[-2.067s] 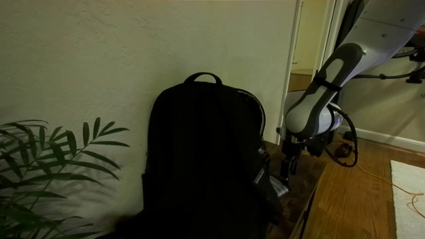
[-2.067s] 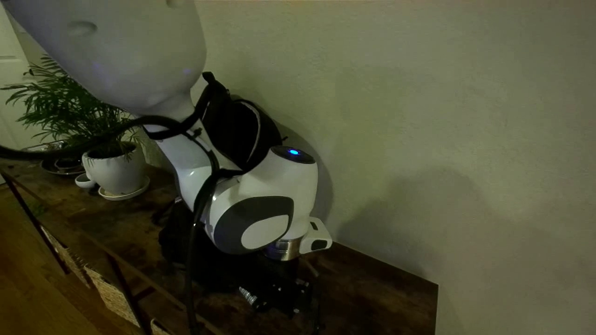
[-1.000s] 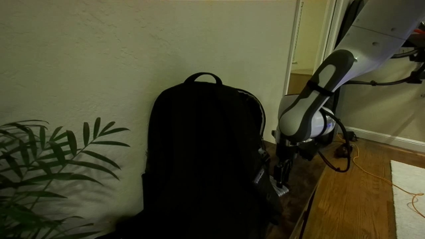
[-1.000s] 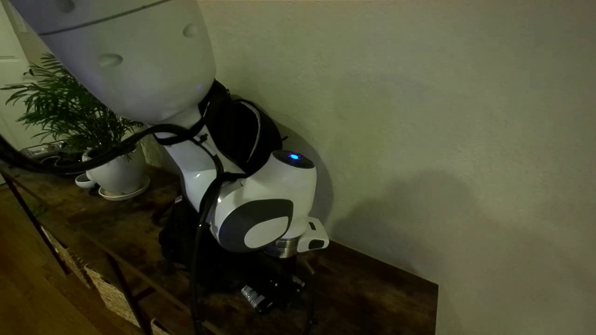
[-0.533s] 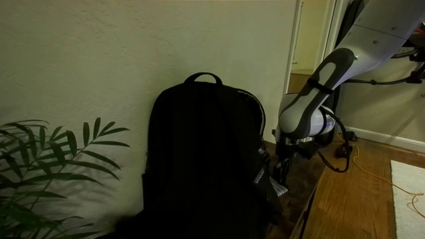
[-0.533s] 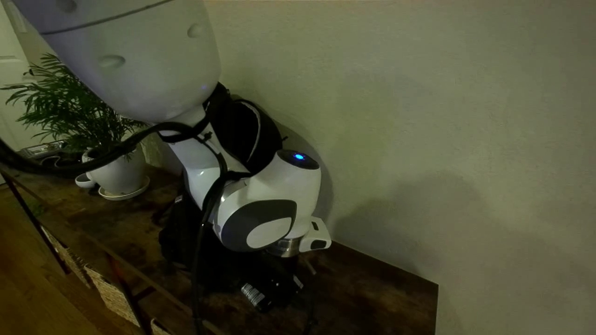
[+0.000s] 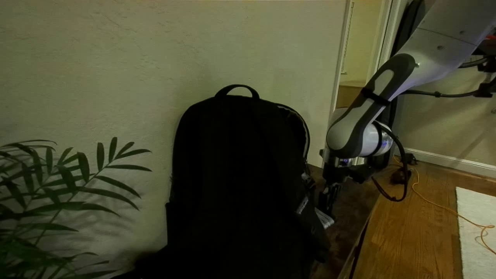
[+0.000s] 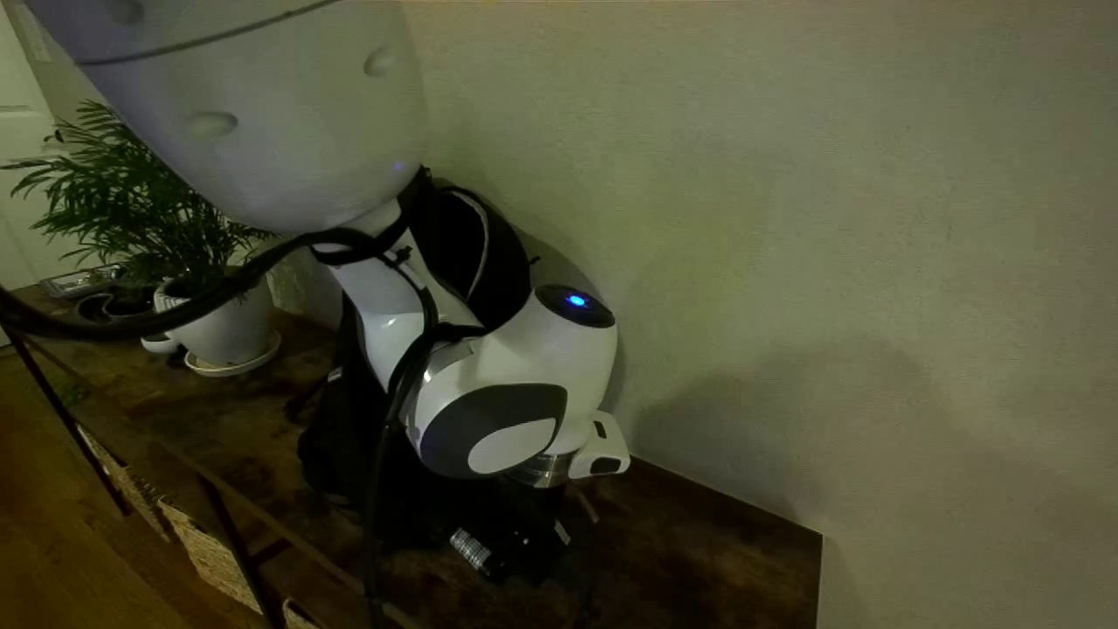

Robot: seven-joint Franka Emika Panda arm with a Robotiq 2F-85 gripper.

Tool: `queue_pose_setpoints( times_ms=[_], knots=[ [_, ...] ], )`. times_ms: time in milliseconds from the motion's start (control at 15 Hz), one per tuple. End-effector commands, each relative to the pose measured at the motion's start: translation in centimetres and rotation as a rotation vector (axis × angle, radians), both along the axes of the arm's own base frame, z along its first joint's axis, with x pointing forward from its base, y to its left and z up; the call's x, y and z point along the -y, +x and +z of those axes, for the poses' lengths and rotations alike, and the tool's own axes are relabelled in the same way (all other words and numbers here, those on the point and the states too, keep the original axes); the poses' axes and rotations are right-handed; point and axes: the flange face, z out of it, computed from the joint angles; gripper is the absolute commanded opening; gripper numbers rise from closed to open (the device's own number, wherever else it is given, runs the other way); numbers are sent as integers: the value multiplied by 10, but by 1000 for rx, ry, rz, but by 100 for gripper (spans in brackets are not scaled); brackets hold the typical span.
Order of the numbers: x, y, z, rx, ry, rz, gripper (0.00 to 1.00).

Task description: Pick up the wallet and put it in the bag

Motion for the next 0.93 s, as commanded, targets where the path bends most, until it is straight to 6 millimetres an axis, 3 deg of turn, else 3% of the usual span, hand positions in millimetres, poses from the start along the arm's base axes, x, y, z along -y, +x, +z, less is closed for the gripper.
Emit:
queue_pose_setpoints(
  times_ms=[0,400,667,867],
  knots=[
    [1,-4,22,23,-3,9,36],
    [-7,-1,68,67,-37,54,75],
    [-12,2,63,58,-15,42,98],
    [-10,-1,46,38,3,38,100]
  ],
)
